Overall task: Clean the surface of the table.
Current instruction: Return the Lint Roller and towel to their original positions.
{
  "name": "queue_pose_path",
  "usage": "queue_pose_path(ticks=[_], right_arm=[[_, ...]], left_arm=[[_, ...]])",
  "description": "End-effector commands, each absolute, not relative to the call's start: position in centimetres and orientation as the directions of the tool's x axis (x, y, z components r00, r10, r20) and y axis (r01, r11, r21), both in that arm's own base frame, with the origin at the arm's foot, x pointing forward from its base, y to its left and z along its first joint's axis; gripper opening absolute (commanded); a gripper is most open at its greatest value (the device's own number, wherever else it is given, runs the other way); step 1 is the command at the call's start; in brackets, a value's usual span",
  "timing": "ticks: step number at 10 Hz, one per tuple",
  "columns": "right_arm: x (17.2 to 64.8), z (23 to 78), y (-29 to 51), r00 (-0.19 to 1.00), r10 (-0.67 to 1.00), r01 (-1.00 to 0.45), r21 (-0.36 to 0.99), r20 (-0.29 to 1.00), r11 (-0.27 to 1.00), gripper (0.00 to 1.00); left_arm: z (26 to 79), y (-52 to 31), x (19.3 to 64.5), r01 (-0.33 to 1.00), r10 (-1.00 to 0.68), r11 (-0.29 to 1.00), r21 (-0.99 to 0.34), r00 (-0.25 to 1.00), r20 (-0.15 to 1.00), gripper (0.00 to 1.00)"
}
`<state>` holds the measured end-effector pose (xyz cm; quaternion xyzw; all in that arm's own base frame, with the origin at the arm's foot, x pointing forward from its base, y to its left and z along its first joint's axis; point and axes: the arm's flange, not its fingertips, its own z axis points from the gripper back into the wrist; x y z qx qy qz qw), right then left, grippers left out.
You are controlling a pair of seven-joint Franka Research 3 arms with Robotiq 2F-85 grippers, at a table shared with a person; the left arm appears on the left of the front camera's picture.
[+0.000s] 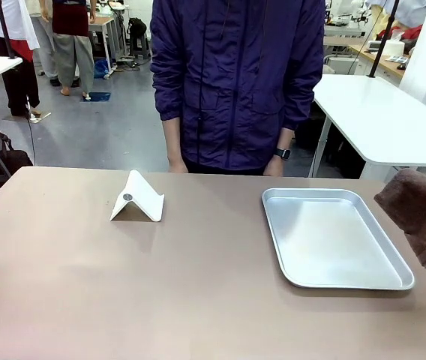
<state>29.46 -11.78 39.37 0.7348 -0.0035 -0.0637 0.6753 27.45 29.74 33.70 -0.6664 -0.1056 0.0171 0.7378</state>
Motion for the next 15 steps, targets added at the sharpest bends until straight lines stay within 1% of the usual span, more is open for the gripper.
queue_pose_path(ticks=[1, 6, 7, 8, 9, 10, 11, 12, 13, 14, 15], right_arm=[[29.5, 39.9, -12.2, 0.993, -0.086, 0.070, 0.993, -0.079, -0.098, 0.08], [29.5, 39.9, -12.2, 0.993, -0.086, 0.070, 0.993, -0.079, -0.098, 0.08], [29.5, 39.4, -11.8, 0.992, -0.091, 0.081, 0.993, -0.089, -0.088, 0.08], [30.5, 40.5, -10.4, 0.996, -0.072, 0.047, 0.997, -0.052, -0.064, 0.08], [31.6, 41.7, -8.6, 0.998, -0.050, 0.025, 0.999, -0.026, -0.028, 0.08], [33.3, 42.8, -6.5, 1.000, -0.026, -0.007, 1.000, 0.007, -0.006, 0.08], [35.1, 43.9, -4.0, 1.000, -0.011, -0.012, 0.998, 0.013, 0.055, 0.08], [36.4, 45.1, -1.1, 0.999, 0.020, -0.040, 0.994, 0.038, 0.098, 0.08], [37.5, 45.6, 1.3, 0.999, 0.015, -0.040, 0.991, 0.039, 0.125, 0.08], [38.4, 45.7, 4.0, 0.999, 0.020, -0.046, 0.988, 0.043, 0.148, 0.08], [39.3, 45.1, 6.8, 0.999, 0.030, -0.040, 0.984, 0.036, 0.172, 0.08]], left_arm=[[34.3, 29.6, 27.3, 0.102, 0.171, 0.107, -0.989, 0.978, 0.119, 0.22], [34.3, 29.6, 27.3, 0.102, 0.171, 0.107, -0.989, 0.978, 0.119, 0.22], [33.7, 29.7, 27.4, 0.115, 0.166, 0.111, -0.987, 0.977, 0.133, 0.22], [34.9, 28.8, 27.4, 0.171, 0.144, 0.099, -0.980, 0.972, 0.184, 0.22], [36.0, 27.1, 28.2, 0.121, 0.148, 0.197, -0.973, 0.977, 0.152, 0.22], [37.4, 25.7, 29.3, 0.084, 0.195, 0.285, -0.955, 0.970, 0.143, 0.22], [39.4, 23.3, 30.8, 0.133, 0.119, 0.289, -0.948, 0.978, 0.174, 0.22], [41.5, 20.0, 32.4, 0.162, 0.071, 0.332, -0.929, 0.978, 0.195, 0.22], [43.6, 17.0, 33.7, 0.172, 0.063, 0.356, -0.918, 0.976, 0.208, 0.22], [45.6, 13.9, 34.9, 0.198, 0.093, 0.362, -0.911, 0.965, 0.247, 0.22], [47.2, 11.0, 36.2, 0.170, 0.143, 0.357, -0.918, 0.962, 0.233, 0.22]])
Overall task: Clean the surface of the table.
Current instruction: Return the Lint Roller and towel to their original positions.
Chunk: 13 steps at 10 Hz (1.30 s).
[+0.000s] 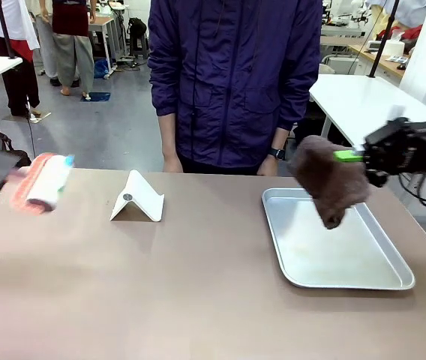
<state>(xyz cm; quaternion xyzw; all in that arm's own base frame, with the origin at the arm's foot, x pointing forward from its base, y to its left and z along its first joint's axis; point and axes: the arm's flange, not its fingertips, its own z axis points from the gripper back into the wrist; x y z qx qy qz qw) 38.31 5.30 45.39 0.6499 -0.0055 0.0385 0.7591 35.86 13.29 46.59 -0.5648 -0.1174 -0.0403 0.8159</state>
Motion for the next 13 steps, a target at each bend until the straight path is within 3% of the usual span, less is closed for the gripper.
queue_pose_path(ticks=[1, 3, 6, 7, 9, 13], right_arm=[[40.1, 44.2, 9.8, 1.000, 0.008, -0.023, 0.983, 0.022, 0.179, 0.08], [42.0, 42.1, 16.2, 0.997, -0.073, -0.021, 0.981, 0.036, 0.194, 0.08], [44.3, 38.5, 22.7, 0.974, -0.197, -0.052, 0.956, 0.112, 0.289, 0.08], [45.1, 36.7, 23.7, 0.964, -0.227, -0.048, 0.931, 0.138, 0.362, 0.08], [46.0, 33.1, 24.4, 0.978, -0.195, 0.018, 0.906, 0.071, 0.422, 0.08], [46.9, 31.1, 22.5, 0.975, -0.223, 0.092, 0.889, 0.012, 0.448, 0.08]], left_arm=[[48.2, 8.2, 37.4, 0.138, 0.173, 0.380, -0.915, 0.961, 0.217, 0.22], [49.4, 3.2, 40.5, 0.094, 0.183, 0.400, -0.912, 0.967, 0.180, 0.22], [49.7, -2.5, 44.2, 0.031, 0.200, 0.560, -0.828, 0.965, 0.171, 0.22], [49.2, -4.0, 45.3, 0.014, 0.196, 0.603, -0.798, 0.967, 0.164, 0.22], [48.1, -7.0, 47.2, 0.009, 0.159, 0.679, -0.734, 0.974, 0.159, 0.22], [47.7, -10.8, 49.7, 0.064, 0.054, 0.767, -0.639, 0.985, 0.164, 0.22]])
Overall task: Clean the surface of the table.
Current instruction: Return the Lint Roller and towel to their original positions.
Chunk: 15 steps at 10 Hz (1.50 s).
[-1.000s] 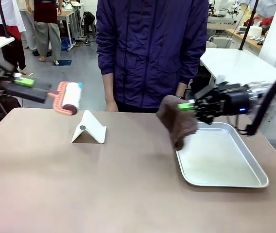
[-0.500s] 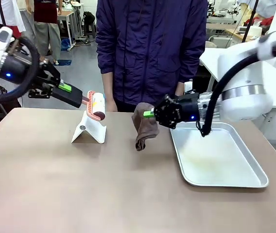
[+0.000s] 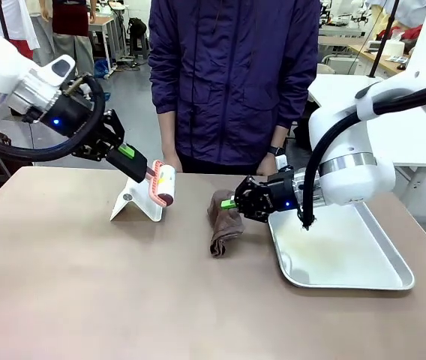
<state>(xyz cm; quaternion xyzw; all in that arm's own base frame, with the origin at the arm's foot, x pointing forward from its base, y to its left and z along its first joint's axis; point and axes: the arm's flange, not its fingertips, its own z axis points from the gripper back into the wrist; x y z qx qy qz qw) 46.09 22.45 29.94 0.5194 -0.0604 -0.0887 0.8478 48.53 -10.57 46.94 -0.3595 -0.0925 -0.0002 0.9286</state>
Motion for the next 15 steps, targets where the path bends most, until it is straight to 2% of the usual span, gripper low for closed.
queue_pose_path(ticks=[1, 3, 4, 5, 13, 14, 15], right_arm=[[47.3, 31.1, 21.8, 0.971, -0.240, 0.103, 0.890, 0.008, 0.444, 0.08], [48.0, 30.9, 20.8, 0.963, -0.269, 0.138, 0.887, -0.017, 0.440, 0.08], [47.0, 30.3, 21.0, 0.970, -0.244, 0.097, 0.891, 0.016, 0.443, 0.08], [47.0, 30.3, 21.0, 0.970, -0.244, 0.097, 0.891, 0.016, 0.443, 0.08], [47.2, 30.3, 20.9, 0.969, -0.248, 0.104, 0.891, 0.010, 0.442, 0.08], [47.3, 30.3, 21.7, 0.964, -0.265, 0.107, 0.858, 0.035, 0.502, 0.08], [47.1, 30.1, 22.1, 0.964, -0.262, 0.109, 0.855, 0.032, 0.506, 0.08]], left_arm=[[47.3, -11.1, 50.3, 0.073, 0.025, 0.779, -0.622, 0.989, 0.147, 0.22], [46.5, -11.3, 51.5, 0.062, 0.039, 0.790, -0.610, 0.988, 0.151, 0.22], [46.2, -11.3, 52.2, 0.047, 0.053, 0.788, -0.614, 0.988, 0.143, 0.22], [46.0, -11.3, 50.6, 0.089, 0.014, 0.783, -0.615, 0.987, 0.160, 0.22], [45.8, -11.5, 51.1, 0.087, 0.014, 0.783, -0.616, 0.987, 0.157, 0.22], [45.3, -11.8, 51.8, 0.105, 0.014, 0.794, -0.599, 0.982, 0.191, 0.22], [44.9, -12.0, 52.7, 0.091, 0.032, 0.809, -0.580, 0.980, 0.198, 0.22]])
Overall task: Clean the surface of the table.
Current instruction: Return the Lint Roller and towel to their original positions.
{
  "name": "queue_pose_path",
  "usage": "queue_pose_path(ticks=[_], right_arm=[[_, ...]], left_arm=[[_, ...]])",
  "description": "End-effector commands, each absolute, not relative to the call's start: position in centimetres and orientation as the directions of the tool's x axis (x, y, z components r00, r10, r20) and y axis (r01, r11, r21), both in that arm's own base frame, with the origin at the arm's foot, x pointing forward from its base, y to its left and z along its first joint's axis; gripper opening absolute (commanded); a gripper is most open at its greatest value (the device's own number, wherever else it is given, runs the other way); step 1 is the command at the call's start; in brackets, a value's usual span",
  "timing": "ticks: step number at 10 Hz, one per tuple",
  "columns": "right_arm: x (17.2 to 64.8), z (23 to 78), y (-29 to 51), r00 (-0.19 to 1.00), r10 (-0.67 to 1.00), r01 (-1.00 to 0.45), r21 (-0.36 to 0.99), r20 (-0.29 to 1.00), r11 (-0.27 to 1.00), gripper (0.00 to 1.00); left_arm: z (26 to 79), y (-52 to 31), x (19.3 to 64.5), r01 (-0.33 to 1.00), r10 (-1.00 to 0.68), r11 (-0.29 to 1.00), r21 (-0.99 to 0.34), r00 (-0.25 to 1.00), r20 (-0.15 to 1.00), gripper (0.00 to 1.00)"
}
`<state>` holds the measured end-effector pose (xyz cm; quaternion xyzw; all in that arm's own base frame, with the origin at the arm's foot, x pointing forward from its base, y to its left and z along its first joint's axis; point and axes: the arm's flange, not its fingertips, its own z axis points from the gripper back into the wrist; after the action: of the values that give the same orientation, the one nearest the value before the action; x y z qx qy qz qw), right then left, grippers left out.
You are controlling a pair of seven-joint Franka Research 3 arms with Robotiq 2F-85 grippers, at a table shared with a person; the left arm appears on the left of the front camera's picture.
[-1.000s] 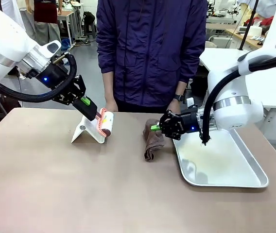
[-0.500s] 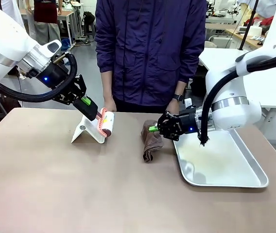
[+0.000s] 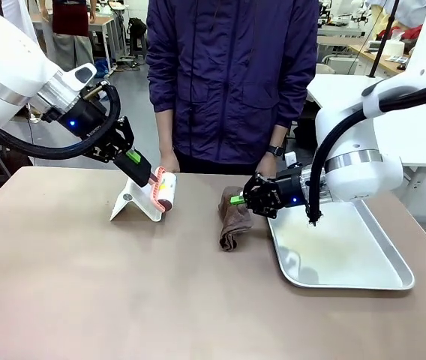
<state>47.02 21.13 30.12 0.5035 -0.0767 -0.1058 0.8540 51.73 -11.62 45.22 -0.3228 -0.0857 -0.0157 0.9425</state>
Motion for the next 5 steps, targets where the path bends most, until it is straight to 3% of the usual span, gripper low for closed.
queue_pose_path(ticks=[1, 5], right_arm=[[47.0, 29.6, 22.4, 0.960, -0.278, 0.131, 0.849, 0.019, 0.511, 0.08], [47.5, 28.8, 22.4, 0.939, -0.344, 0.192, 0.824, 0.004, 0.533, 0.08]], left_arm=[[44.6, -11.9, 53.6, 0.081, 0.041, 0.813, -0.577, 0.980, 0.196, 0.22], [43.2, -11.5, 55.1, -0.010, 0.092, 0.837, -0.547, 0.988, 0.122, 0.22]])
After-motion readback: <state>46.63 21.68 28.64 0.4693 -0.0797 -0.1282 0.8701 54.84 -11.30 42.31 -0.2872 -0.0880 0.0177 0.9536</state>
